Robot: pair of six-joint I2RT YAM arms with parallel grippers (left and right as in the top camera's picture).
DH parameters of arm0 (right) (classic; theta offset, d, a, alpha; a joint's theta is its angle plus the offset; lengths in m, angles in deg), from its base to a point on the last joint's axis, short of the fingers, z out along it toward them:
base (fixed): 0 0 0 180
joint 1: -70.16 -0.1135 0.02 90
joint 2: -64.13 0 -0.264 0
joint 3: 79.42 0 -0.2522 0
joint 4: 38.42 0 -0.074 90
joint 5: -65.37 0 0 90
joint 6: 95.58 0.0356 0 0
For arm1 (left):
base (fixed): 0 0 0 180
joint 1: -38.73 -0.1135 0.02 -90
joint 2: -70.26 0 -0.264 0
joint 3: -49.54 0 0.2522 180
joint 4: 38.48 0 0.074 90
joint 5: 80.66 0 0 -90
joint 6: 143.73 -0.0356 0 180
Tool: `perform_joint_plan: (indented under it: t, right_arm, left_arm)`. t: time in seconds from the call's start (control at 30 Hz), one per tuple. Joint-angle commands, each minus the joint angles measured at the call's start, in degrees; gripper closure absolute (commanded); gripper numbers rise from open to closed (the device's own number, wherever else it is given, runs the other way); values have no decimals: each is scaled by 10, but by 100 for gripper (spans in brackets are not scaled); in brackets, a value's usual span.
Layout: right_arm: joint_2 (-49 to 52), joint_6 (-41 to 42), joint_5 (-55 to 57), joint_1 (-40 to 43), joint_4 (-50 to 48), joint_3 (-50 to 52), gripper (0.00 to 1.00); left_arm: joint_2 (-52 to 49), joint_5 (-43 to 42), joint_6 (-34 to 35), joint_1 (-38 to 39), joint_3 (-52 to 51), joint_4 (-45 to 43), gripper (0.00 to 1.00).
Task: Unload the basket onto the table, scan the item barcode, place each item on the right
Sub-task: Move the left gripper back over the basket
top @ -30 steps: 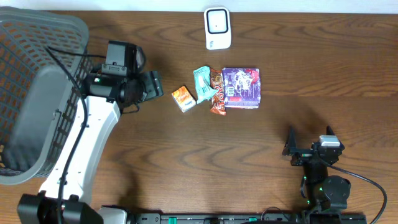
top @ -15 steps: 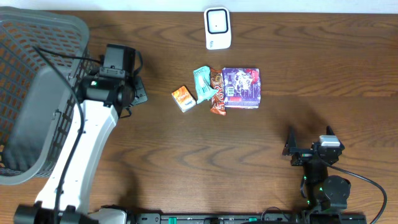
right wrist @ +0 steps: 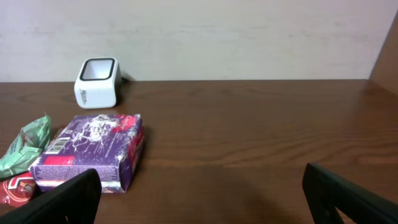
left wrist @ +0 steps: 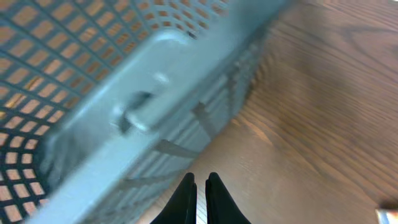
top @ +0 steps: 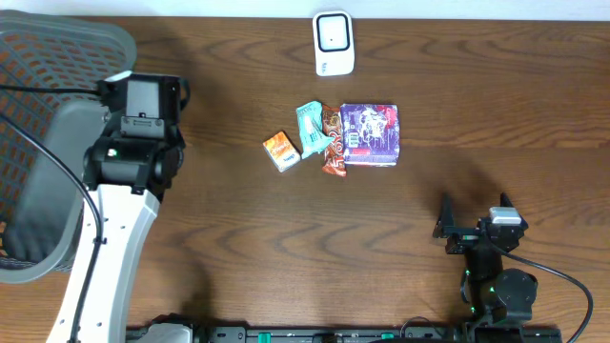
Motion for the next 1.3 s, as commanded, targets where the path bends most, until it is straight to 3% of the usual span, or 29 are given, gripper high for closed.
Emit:
perform_joint_plan:
  t: [0.0,0.5,0.8,1.1,1.27]
  right_arm:
    - [-3,-8,-2,3,2,1,1]
    - [-3,-8,-2,3,2,1,1]
    - [-3,-8,-2,3,2,1,1]
    - [-3,-9,-2,3,2,1,1]
    - [-3,-8,-2,3,2,1,1]
  left_arm:
    - [-10,26,-2,-22,9,-16,92]
    - [-111,17,-34,-86,9,-143,92]
    - [-49,17,-34,-37,10,-144,92]
    - [81,17,-30,14,10,-72,92]
    - [135,27,54,-4,10,22,92]
